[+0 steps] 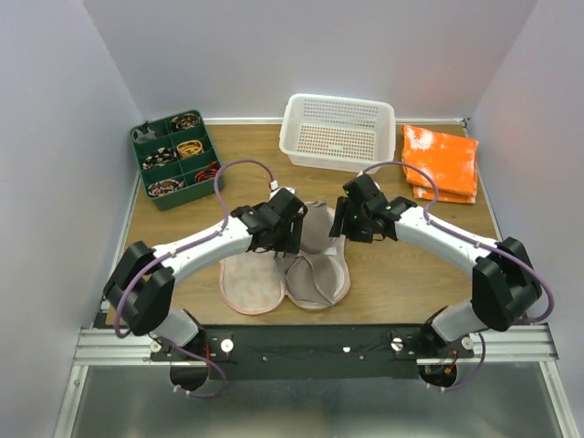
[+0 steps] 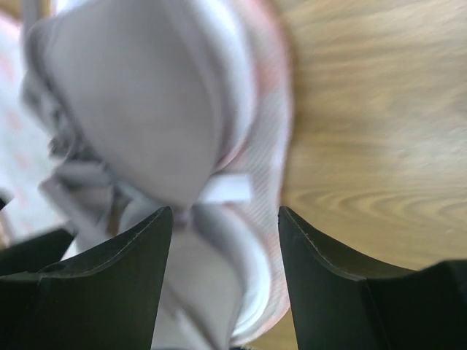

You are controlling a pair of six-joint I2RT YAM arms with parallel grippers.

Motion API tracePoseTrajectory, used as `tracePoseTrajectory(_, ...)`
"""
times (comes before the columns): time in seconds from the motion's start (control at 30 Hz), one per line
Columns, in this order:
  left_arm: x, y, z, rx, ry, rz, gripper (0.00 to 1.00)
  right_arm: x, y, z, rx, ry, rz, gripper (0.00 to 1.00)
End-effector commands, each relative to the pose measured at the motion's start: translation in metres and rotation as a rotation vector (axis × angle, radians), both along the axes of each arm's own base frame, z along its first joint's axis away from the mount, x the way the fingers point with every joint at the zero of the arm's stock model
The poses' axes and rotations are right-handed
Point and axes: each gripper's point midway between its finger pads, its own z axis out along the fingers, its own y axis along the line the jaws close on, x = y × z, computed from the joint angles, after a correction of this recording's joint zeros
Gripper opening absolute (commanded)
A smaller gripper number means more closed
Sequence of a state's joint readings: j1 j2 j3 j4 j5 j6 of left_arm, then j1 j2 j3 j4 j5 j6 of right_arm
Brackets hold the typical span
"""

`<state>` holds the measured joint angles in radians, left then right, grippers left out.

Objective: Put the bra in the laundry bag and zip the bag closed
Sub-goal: Adjust the bra in the laundry bag.

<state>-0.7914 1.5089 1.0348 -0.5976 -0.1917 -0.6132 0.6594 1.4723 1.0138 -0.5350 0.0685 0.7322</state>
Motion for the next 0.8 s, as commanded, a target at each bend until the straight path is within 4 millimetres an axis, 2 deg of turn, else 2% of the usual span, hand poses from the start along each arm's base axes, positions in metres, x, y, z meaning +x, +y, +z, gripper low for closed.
tracePoseTrajectory(0.0, 0.016, 0.009, 0.051, -0.053, -0.159, 0.044, 0.93, 0.042, 0.003, 0.012, 0.072, -0.091, 0.009, 0.68)
tracePoseTrajectory(0.07, 0.023, 0.011, 0.061, -0.077, -0.187, 0.054, 0.98, 0.052, 0.011, 0.018, 0.116, -0.108, 0.058, 0.67)
tracePoseTrajectory(0.1, 0.026, 0.010, 0.063, -0.095, -0.191, 0.050, 0.99, 0.056, 0.012, 0.016, 0.116, -0.107, 0.063, 0.67)
tracePoseTrajectory(0.13, 0.037, 0.015, 0.065, -0.114, -0.204, 0.071, 0.99, 0.059, 0.015, 0.017, 0.134, -0.111, 0.082, 0.67)
tracePoseTrajectory(0.2, 0.041, 0.009, 0.062, -0.173, -0.172, 0.018, 0.98, 0.068, 0.022, 0.022, 0.167, -0.141, 0.123, 0.65)
tracePoseTrajectory(0.23, 0.050, 0.008, 0.061, -0.210, -0.177, 0.013, 0.97, 0.070, 0.025, 0.015, 0.171, -0.126, 0.133, 0.64)
tracePoseTrajectory(0.27, 0.060, 0.017, 0.060, -0.236, -0.166, 0.033, 0.97, 0.068, 0.028, 0.013, 0.188, -0.103, 0.166, 0.63)
tracePoseTrajectory(0.33, 0.067, 0.009, 0.057, -0.328, -0.134, -0.019, 0.97, 0.071, 0.029, 0.003, 0.193, -0.074, 0.184, 0.60)
tracePoseTrajectory(0.4, 0.072, 0.008, 0.054, -0.399, -0.101, -0.054, 0.96, 0.074, 0.028, -0.001, 0.195, -0.073, 0.202, 0.57)
tracePoseTrajectory(0.5, 0.082, 0.004, 0.046, -0.442, -0.077, -0.073, 0.93, 0.081, 0.024, -0.009, 0.177, -0.065, 0.214, 0.55)
tracePoseTrajectory(0.77, 0.088, -0.006, 0.014, -0.461, 0.000, -0.068, 0.86, 0.091, 0.029, -0.021, 0.197, -0.054, 0.267, 0.53)
